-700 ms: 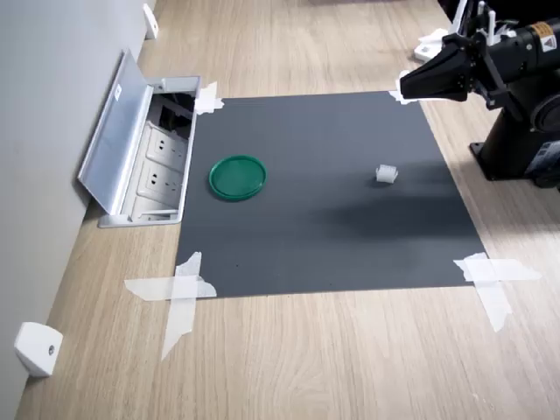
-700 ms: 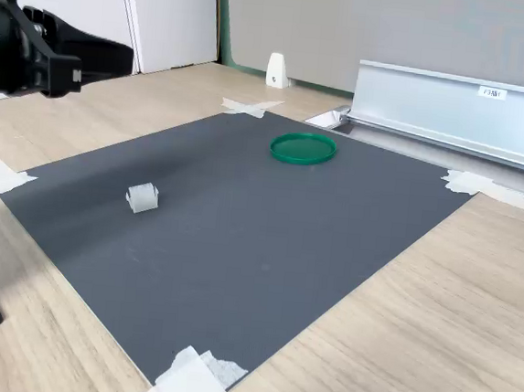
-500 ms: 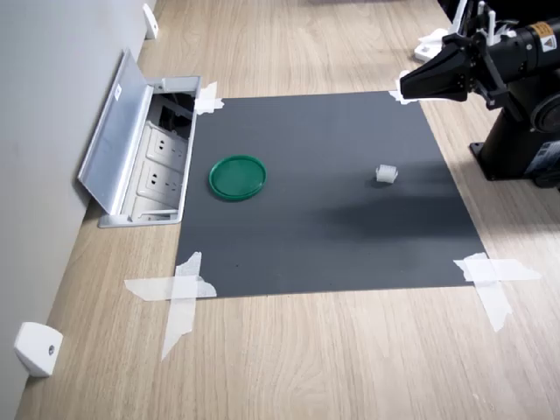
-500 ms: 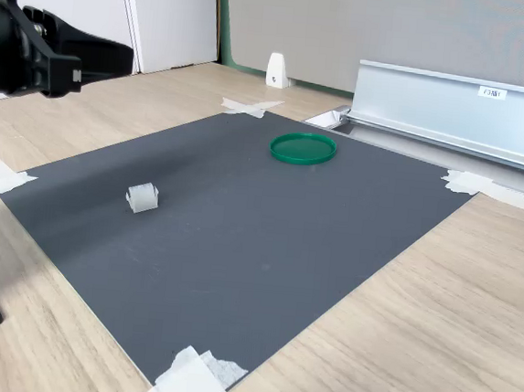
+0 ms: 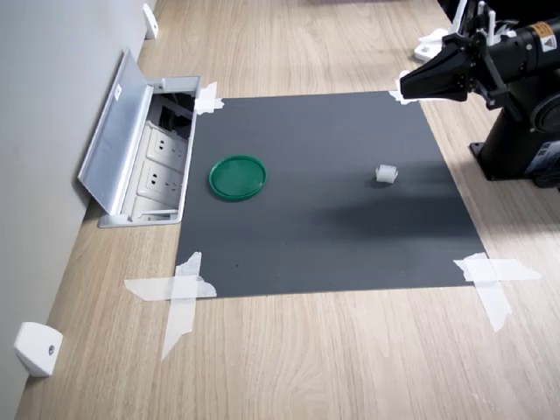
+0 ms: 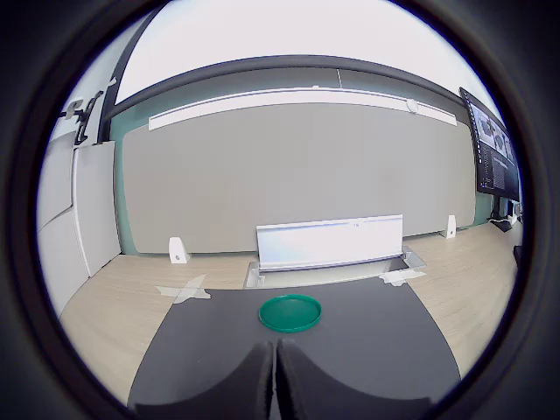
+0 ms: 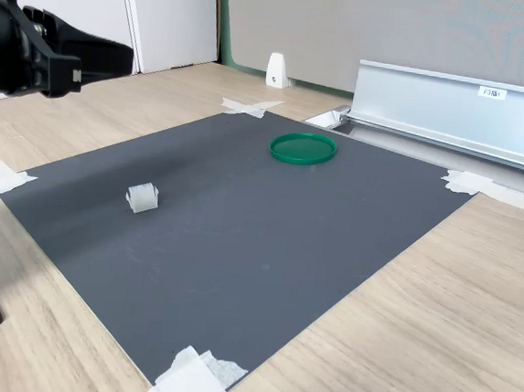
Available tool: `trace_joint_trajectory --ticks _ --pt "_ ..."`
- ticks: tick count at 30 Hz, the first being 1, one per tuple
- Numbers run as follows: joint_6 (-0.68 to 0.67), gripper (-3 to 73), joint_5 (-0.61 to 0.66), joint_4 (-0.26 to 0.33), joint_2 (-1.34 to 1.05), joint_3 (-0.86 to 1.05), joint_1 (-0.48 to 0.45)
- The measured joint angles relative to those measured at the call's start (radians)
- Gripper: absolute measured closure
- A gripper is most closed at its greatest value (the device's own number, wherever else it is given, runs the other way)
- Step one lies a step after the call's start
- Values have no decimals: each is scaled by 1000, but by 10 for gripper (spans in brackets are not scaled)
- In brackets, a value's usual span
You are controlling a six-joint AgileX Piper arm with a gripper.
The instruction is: Grasp a white terminal and put it on the green lid.
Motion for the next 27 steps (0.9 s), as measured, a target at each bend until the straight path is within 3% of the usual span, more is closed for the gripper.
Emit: trace_joint_trajectory --ticks 27 --pt "0 703 0 3 0 0 0"
